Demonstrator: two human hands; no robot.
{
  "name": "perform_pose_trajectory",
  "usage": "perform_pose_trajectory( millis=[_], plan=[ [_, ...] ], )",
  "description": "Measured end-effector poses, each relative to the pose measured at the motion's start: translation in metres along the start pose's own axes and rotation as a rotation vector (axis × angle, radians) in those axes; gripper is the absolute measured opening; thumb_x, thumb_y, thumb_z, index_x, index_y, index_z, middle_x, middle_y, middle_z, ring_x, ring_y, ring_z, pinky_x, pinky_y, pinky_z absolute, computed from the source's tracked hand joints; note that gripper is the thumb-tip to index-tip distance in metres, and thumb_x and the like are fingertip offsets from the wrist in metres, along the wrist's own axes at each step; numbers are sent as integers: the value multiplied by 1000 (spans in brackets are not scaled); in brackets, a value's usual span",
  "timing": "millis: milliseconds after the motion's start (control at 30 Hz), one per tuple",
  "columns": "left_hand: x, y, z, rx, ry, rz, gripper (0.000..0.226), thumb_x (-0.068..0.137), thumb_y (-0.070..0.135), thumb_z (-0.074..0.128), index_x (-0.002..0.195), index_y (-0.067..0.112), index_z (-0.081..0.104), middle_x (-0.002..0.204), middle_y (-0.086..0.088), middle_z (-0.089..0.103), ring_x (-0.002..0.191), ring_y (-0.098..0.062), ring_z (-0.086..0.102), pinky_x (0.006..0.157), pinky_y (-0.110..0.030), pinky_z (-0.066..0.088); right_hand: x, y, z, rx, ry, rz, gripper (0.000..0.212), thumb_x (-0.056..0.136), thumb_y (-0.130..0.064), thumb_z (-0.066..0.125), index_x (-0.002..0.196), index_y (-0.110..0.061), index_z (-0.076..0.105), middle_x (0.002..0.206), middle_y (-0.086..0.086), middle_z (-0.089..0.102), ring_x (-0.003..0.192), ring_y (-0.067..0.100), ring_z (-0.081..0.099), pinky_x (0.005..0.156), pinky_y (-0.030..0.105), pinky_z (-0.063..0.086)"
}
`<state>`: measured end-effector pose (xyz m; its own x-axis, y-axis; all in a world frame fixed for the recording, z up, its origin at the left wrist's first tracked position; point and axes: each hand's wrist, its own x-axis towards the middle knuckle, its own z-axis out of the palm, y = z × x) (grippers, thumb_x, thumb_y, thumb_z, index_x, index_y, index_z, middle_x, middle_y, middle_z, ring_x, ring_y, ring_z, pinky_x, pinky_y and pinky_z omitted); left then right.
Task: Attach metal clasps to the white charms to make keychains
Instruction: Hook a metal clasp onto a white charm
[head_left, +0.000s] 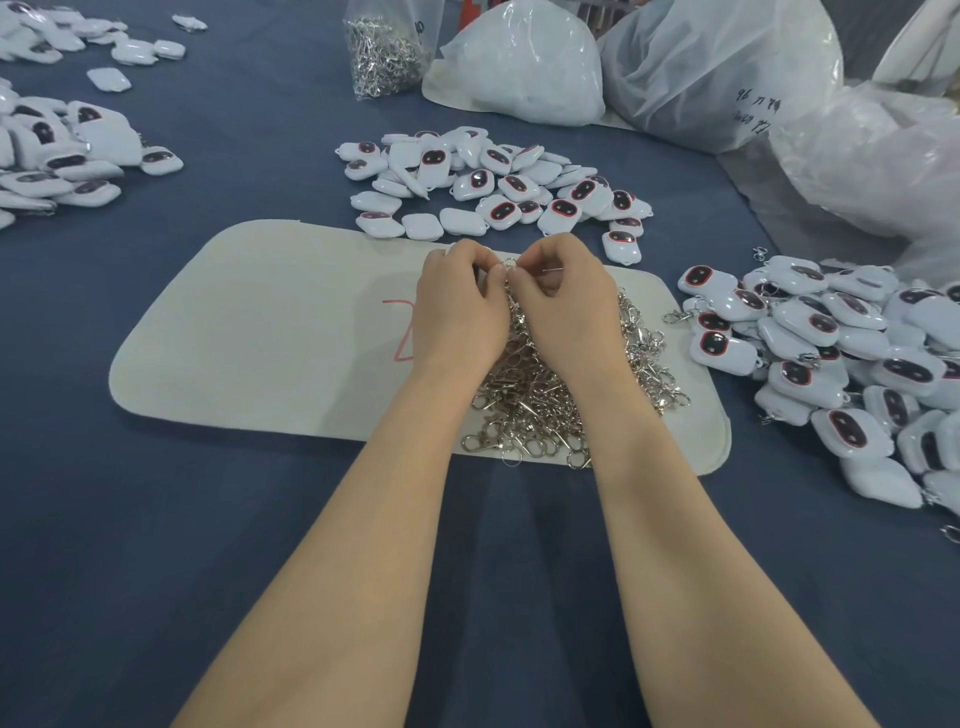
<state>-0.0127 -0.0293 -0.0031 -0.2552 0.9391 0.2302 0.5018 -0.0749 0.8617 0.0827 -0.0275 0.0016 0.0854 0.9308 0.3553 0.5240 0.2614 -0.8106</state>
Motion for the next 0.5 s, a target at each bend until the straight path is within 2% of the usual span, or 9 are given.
perform_pose_trajectory(
  millis=[133,300,500],
  plan=[
    [0,1,0,0,2,-1,5,94,17,53,91,17,57,104,-10,60,85,-18,53,76,-26,40,0,0,0,12,14,2,11,87,-11,63,87,-19,55,80,-15,55,71,1,53,66,7,41],
    [-1,1,0,16,11,2,7,94,17,52,94,15,59,106,-9,60,90,-20,56,77,-26,41,1,1,0,-25,17,-5,9,87,-12,63,85,-18,56,81,-11,58,70,3,53,65,7,40],
    [-3,2,0,51,47,26,9,94,16,51,96,13,59,107,-7,57,82,-15,49,71,-23,36,1,3,3,-7,-4,12,9,87,-11,62,88,-18,57,80,-12,57,71,1,53,65,6,41]
  ],
)
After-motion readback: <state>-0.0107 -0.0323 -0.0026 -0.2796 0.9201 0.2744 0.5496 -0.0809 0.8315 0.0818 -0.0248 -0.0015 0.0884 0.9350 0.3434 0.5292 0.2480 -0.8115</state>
